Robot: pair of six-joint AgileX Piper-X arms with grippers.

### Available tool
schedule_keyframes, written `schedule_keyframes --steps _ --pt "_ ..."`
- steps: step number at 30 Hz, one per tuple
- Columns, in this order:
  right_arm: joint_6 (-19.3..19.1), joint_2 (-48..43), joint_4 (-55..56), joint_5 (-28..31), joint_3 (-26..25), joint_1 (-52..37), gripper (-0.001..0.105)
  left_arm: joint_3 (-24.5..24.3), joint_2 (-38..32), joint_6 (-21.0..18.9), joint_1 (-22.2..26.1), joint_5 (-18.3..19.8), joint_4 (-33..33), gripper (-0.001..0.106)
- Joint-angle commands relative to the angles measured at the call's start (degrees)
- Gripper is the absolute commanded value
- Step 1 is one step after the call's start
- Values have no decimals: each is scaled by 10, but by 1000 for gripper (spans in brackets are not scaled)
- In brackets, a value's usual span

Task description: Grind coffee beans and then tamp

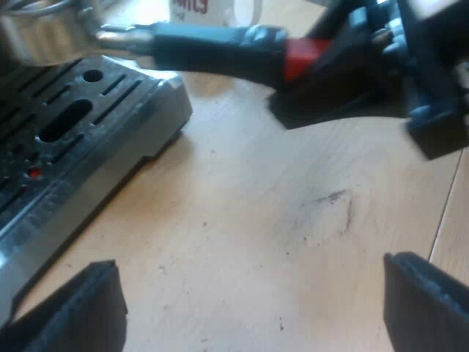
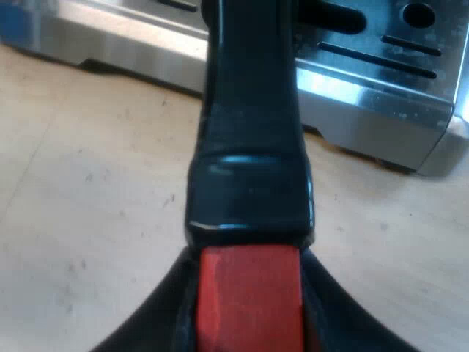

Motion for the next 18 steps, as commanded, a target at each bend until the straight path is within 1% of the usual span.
schedule_keyframes --steps 1,5,9,13,14,15,18 --pt "1 -23 16 31 -5 20 0 -11 -24 -7 -1 -16 17 74" --pt "1 -45 39 31 -5 50 0 -11 -56 -7 -1 -16 27 74" --pt "-12 -64 56 31 -5 82 0 -11 -88 -7 -1 -17 55 74" --pt "-44 -76 68 27 0 109 0 -11 -98 -7 -1 -18 79 74" --pt "-45 -76 68 27 3 113 0 -11 -98 -7 -1 -18 79 74" --pt "-53 -78 65 25 9 116 0 -11 -98 -7 -1 -24 81 74" --pt "-69 -80 47 -9 33 117 0 -11 -98 -7 -1 -41 81 74"
